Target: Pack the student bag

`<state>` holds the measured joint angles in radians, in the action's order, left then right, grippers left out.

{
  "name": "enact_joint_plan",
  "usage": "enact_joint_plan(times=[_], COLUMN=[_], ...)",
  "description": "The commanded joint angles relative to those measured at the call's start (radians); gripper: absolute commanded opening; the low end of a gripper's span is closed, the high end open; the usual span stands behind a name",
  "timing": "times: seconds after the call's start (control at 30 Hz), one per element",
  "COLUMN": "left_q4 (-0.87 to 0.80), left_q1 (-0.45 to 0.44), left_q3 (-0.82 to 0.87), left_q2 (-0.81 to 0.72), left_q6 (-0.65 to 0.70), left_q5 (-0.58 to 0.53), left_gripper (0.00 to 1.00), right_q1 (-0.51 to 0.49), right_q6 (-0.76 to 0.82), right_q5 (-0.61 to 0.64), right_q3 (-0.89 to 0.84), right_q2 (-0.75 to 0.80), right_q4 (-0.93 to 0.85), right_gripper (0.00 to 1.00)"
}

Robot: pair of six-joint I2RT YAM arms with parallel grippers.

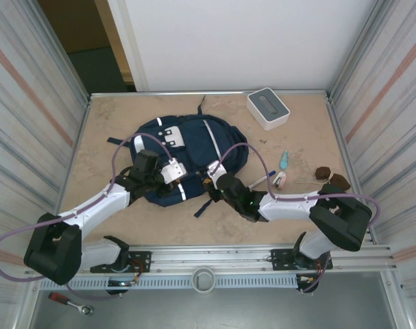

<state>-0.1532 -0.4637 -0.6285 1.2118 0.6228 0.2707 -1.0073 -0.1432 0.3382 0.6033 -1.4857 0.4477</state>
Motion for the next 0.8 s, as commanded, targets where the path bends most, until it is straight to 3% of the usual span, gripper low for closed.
enact_joint_plan(times=[0.0, 0.27, 0.77], left_q4=[0.041, 0.035, 0.03], left_q1=[0.002, 0.002, 0.002], left_q3=[-0.03, -0.026, -0.031], left_q2=[-0.011, -0.018, 0.0], left_q6=[-0.019, -0.023, -0.022], left_q5=[0.101, 0.105, 0.105], left_gripper=[0.0, 0.0, 0.0], right_q1=[0.019, 0.079, 0.178], right_q6=[-0.008, -0.021, -0.06], right_q5=[-0.094, -0.263, -0.478], right_q3=[0.02, 0.058, 0.106], right_q2=[0.012, -0.043, -0.13], right_q4=[0.017, 0.042, 0.08], right_gripper=[0.35, 0.41, 0.43])
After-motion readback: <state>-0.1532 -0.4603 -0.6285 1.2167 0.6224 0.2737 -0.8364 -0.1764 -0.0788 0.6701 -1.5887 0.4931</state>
